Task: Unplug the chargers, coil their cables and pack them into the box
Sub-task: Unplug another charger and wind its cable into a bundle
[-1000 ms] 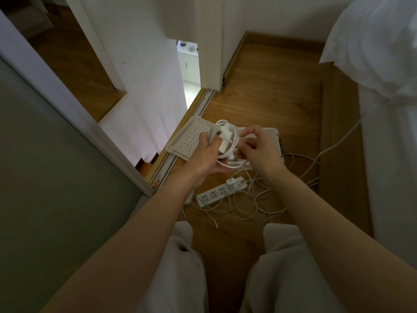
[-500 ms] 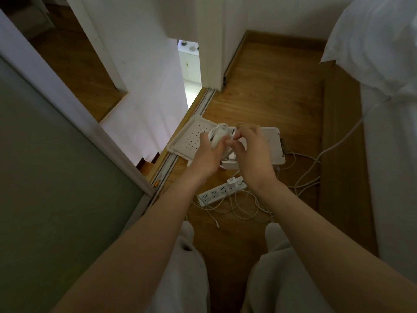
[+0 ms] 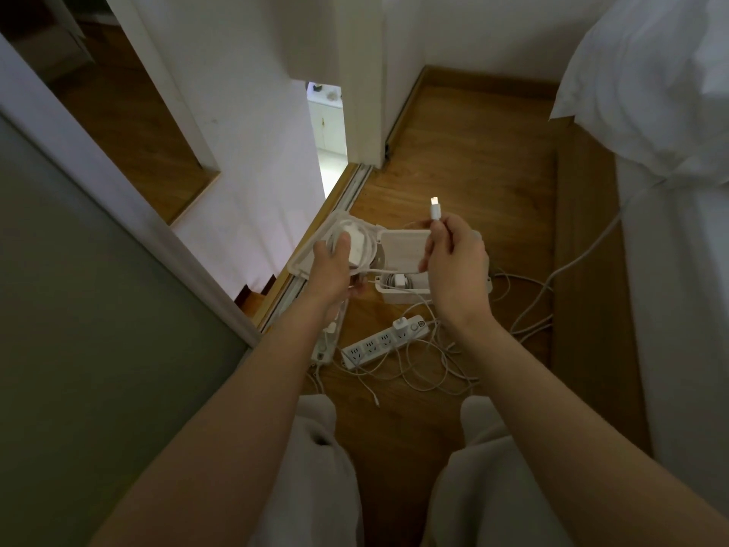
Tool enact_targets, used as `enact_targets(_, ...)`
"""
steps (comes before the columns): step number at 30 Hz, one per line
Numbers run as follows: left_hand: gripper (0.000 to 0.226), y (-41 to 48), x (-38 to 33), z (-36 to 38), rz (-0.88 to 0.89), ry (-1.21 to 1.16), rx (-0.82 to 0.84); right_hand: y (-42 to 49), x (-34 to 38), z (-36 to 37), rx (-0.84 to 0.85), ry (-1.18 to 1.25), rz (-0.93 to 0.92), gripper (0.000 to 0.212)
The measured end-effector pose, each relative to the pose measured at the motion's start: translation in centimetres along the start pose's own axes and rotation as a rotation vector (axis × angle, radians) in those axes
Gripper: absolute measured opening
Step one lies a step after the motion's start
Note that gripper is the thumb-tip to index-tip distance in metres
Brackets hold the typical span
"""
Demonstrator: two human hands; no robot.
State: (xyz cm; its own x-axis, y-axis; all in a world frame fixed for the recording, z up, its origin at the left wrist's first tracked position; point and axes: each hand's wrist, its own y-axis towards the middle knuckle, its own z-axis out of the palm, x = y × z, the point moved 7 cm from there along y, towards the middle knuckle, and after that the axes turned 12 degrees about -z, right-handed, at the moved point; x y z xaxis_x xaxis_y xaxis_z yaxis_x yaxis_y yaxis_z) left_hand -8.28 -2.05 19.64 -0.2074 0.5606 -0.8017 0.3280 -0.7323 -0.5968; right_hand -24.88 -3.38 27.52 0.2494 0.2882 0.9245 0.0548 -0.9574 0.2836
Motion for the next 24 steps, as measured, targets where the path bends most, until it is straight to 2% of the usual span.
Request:
enact_targets(2,0.039,-0.6,-0.6,0.6,0.020,-0.056,0.088,0.7,-1.8,-0.5,0.020,-0.079,0.082,0.027)
enact_targets(5,0.034,-1.8,-1.1,1.8,0.090,-0.033,0.222,1.0,-3.9,-0.1,0.177,-0.188,0.167,0.026)
enact_targets(7,0.030,-2.2,-1.2,2.1,0.117,-0.004,0.256,0.9,-4.4,0.3,0.254,-0.212,0.180,0.027)
enact_targets(13,0.033,-2.3,-1.5,2.0,0.154,-0.016,0.262,0.4,-4.1,1.2,0.365,-0.119,0.151,0.022)
enact_targets(17,0.036,-2.6,-1.6,2.0,0.181,0.038,0.253,0.3,-3.8,1.3,0.379,-0.085,0.104,0.020)
enact_targets(24,0.022,-3.2,-1.9,2.4,0.228,0.141,0.234,0.4,-3.7,1.4,0.361,-0.054,0.054,0.017)
